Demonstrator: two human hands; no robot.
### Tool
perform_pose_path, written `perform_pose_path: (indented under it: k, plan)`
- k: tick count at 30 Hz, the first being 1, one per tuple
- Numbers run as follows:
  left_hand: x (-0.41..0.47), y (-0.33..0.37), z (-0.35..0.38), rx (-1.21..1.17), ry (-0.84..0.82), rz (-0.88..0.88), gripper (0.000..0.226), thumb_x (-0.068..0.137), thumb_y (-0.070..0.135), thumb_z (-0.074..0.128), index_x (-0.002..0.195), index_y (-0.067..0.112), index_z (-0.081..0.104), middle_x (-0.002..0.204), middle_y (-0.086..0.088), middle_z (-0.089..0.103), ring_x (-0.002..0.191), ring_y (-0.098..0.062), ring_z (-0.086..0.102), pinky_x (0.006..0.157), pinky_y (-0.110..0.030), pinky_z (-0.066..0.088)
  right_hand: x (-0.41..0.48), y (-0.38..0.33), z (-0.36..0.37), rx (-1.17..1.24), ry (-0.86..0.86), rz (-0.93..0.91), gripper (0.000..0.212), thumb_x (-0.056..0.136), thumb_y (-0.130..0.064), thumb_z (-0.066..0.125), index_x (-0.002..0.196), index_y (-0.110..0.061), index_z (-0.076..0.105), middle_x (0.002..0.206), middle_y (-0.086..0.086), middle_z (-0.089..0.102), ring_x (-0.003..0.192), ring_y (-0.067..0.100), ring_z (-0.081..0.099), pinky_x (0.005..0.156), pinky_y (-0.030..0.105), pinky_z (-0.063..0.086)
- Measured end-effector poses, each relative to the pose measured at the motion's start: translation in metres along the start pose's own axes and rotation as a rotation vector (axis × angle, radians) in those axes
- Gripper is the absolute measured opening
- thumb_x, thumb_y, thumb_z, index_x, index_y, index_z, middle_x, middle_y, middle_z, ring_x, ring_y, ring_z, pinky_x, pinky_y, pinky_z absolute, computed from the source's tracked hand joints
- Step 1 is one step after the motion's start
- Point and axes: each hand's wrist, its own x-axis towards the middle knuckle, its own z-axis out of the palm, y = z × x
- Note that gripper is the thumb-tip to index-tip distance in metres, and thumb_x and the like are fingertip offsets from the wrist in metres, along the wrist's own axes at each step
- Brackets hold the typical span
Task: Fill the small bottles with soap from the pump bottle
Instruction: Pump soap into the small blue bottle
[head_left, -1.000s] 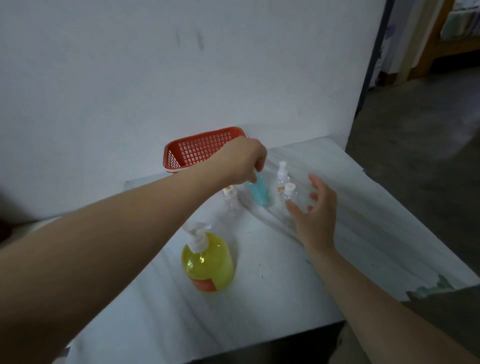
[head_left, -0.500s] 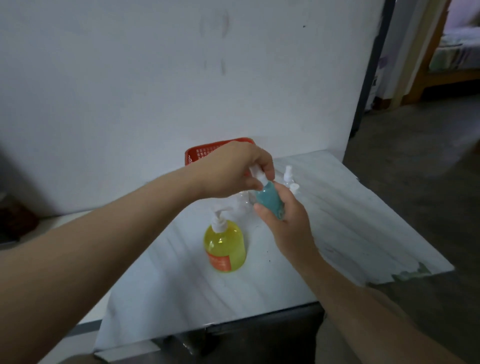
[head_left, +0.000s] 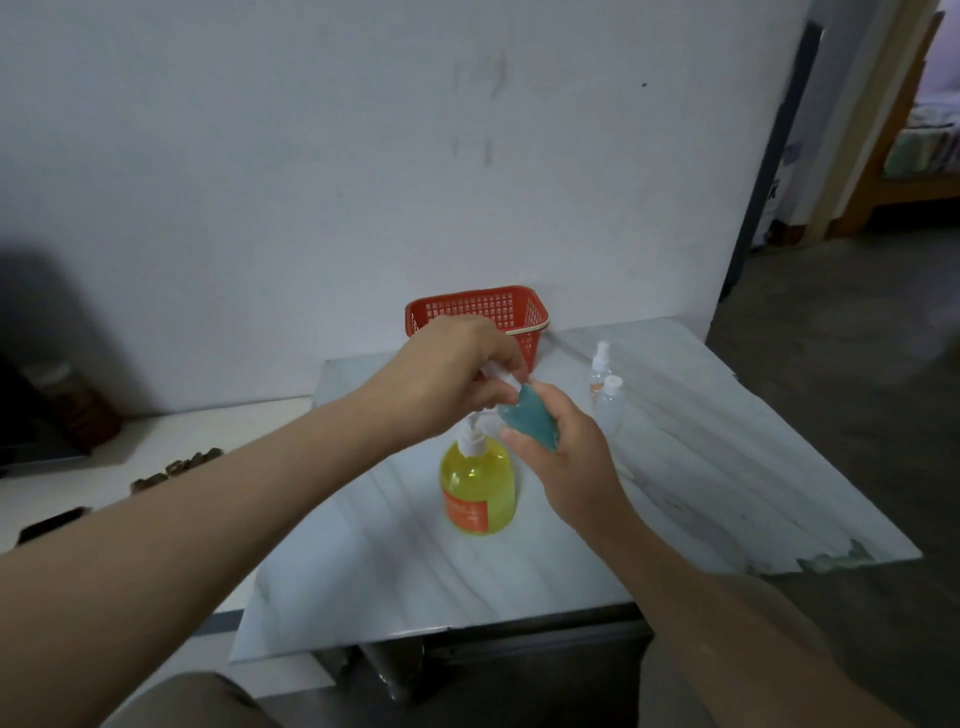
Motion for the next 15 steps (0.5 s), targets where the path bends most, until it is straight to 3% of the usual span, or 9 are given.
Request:
perform_pose_path:
  k: [3, 8, 12, 15]
  plan:
    - [-0.006, 0.001, 0.003, -0.167, 0.017, -0.15, 0.012, 0.081, 0.028, 0.069, 0.08, 0.016, 0.068, 0.068, 0.004, 0.067, 0.055, -0.007, 0.066, 0.06, -0.025, 0.055, -0.001, -0.002, 0.001, -0.067, 0.017, -0.028, 0.037, 0.084, -0.009, 0.066, 0.106, -0.036, 0.053, 0.091, -0.016, 0.061, 0.084, -0.004, 0.057, 0.071, 0.006, 0.04]
    - [-0.01, 0.0, 0.007, -0.168, -0.013, -0.321, 0.032, 0.086, 0.04, 0.061, 0.07, 0.013, 0.061, 0.062, -0.003, 0.068, 0.046, -0.009, 0.064, 0.055, -0.026, 0.056, -0.003, -0.002, 0.005, -0.123, 0.011, -0.018, 0.038, 0.083, -0.016, 0.066, 0.113, -0.034, 0.053, 0.097, -0.015, 0.061, 0.09, 0.0, 0.058, 0.074, 0.009, 0.043]
    - [-0.014, -0.004, 0.007, -0.128, 0.042, -0.289, 0.028, 0.082, 0.047, 0.062, 0.079, 0.019, 0.058, 0.079, 0.009, 0.067, 0.066, -0.007, 0.064, 0.065, -0.027, 0.055, -0.004, -0.003, 0.005, -0.135, 0.004, -0.019, 0.038, 0.083, -0.019, 0.066, 0.119, -0.025, 0.056, 0.101, -0.011, 0.062, 0.092, 0.001, 0.058, 0.077, 0.012, 0.044]
    - [-0.017, -0.004, 0.006, -0.128, 0.024, -0.094, 0.024, 0.077, 0.022, 0.072, 0.093, 0.027, 0.055, 0.093, 0.014, 0.057, 0.083, -0.002, 0.055, 0.067, -0.015, 0.049, -0.006, -0.003, 0.004, -0.129, 0.003, 0.004, 0.04, 0.084, -0.018, 0.066, 0.121, -0.026, 0.054, 0.101, -0.015, 0.058, 0.095, 0.0, 0.057, 0.08, 0.009, 0.042]
